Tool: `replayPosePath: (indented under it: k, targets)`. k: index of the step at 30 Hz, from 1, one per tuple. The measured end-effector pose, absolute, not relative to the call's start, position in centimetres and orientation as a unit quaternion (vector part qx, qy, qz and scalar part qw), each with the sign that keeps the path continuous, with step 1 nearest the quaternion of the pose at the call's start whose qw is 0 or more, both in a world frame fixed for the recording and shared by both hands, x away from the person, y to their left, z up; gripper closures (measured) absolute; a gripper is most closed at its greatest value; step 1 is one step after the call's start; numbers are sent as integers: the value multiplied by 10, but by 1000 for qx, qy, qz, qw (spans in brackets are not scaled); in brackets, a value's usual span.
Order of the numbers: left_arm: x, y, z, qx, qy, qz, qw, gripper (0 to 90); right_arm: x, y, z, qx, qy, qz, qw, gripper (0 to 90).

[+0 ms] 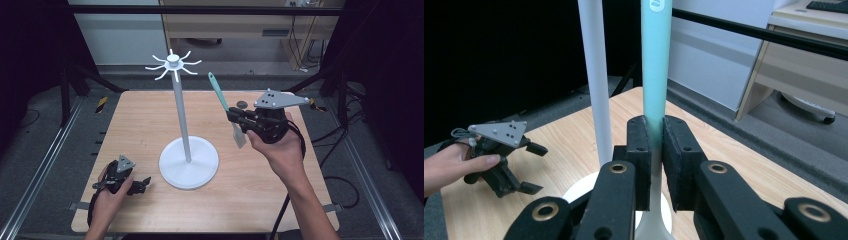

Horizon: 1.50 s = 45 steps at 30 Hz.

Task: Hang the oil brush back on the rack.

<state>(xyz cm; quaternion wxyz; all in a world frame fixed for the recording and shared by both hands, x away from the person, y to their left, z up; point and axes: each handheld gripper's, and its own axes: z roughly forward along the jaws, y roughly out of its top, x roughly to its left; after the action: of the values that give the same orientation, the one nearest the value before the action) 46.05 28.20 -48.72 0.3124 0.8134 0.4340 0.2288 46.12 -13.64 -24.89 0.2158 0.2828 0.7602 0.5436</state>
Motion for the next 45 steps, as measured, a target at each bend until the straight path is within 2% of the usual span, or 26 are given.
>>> replayPosePath:
  k: [27, 45]
  targets:
    - [460, 282, -487, 814, 434, 228, 313, 36, 446, -127, -234, 254, 755, 563, 220, 826]
    - [460, 282, -487, 815, 433, 226, 311, 37, 449, -116, -232, 246, 761, 560, 218, 825]
